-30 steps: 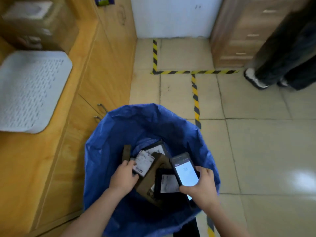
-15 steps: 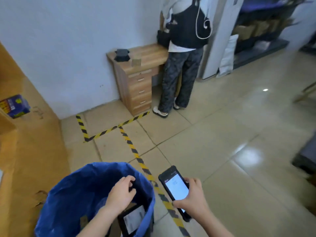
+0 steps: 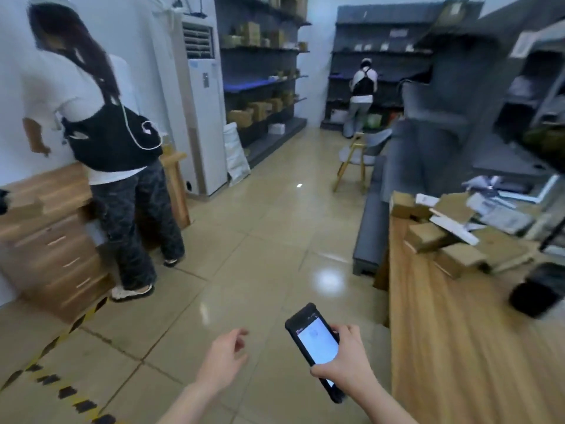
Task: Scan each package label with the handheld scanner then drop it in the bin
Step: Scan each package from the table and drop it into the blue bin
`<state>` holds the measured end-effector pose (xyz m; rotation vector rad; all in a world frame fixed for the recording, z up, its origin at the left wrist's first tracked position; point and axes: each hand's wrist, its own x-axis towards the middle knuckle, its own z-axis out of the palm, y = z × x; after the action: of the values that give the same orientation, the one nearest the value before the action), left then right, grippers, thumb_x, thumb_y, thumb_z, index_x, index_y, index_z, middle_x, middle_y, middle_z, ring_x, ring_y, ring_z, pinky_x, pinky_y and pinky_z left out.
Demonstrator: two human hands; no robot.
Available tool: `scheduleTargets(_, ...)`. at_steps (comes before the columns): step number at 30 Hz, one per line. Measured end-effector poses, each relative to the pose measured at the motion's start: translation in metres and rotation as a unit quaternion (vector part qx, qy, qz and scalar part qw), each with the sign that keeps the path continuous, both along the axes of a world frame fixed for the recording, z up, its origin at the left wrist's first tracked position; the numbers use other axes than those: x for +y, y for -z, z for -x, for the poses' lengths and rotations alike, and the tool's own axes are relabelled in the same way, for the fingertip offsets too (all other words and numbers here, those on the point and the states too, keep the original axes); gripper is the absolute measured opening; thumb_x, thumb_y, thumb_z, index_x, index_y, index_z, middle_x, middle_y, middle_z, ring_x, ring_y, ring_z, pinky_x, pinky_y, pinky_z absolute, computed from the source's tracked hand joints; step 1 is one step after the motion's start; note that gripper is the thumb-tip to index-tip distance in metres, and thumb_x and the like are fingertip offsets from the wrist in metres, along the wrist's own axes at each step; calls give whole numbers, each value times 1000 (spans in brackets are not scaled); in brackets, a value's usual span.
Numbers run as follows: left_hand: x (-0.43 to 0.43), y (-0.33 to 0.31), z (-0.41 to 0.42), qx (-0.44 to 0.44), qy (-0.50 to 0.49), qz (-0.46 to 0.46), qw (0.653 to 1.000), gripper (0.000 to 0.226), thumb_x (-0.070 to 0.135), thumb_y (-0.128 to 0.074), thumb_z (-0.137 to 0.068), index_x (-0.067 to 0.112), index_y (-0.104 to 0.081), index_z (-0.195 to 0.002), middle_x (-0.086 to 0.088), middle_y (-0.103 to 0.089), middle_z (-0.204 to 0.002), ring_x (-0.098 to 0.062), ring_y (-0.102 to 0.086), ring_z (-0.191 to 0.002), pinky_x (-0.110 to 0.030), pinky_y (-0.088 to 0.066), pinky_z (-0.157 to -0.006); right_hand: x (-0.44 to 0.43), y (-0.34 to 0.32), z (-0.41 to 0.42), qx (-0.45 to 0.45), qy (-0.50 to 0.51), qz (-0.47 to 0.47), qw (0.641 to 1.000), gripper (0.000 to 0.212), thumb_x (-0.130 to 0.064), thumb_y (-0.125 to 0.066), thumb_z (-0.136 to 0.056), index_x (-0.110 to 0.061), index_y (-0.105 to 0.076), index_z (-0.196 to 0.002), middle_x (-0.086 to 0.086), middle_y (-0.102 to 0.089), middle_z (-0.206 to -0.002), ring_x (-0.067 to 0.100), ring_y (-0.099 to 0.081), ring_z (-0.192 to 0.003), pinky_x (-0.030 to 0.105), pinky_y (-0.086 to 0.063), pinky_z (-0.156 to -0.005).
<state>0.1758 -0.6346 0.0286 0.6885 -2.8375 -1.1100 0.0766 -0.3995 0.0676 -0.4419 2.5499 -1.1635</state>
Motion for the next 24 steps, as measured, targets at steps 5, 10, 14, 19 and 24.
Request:
scheduleTargets(5,63,1,92,-6,93,-4,996,38,9,-61,-84,17,-57,-121,-2,-59,-95,-18,-58,-90,-22,-42,-82,82,-4,38,-3,102,-2,995,72,-29,-79,-45,-29,-39,-104,-14,-31,-106,-1,-49,-89,14,-43,-64)
scheduleTargets(10,112,7,177,-5,179,-12,984,38,10,-64,-82,15,-59,-119,-1,-59,-92,-18,-59,-90,-23,-43,-84,141,-1,78,-12,194,-18,981,74,-29,-78,-45,-25,-40,-108,-12,-31,-109,1,-50,-90,13,-43,-62)
scheduleTargets(14,133,20,249,-4,236,-14,972,40,14,-68,-75,18,-60,-114,5,-57,-88,-12,-54,-82,-23,-43,-82,167,5,119,-25,260,-48,964,78,-35,-77,-43,-23,-39,-110,-9,-30,-110,1,-48,-87,13,-41,-57)
scheduleTargets(19,148,28,355,-3,311,-20,950,45,21,-73,-73,25,-56,-115,4,-56,-96,-11,-53,-88,-20,-42,-83,180,11,184,-24,349,-56,935,82,-35,-79,-44,-18,-43,-116,-8,-30,-110,3,-47,-87,13,-40,-56)
scheduleTargets(24,171,22,457,24,378,-13,925,46,35,-75,-76,30,-55,-116,9,-56,-99,-7,-53,-95,-18,-40,-84,190,7,238,-32,428,-64,901,85,-36,-80,-46,-15,-43,-120,-5,-31,-114,6,-45,-96,13,-38,-62)
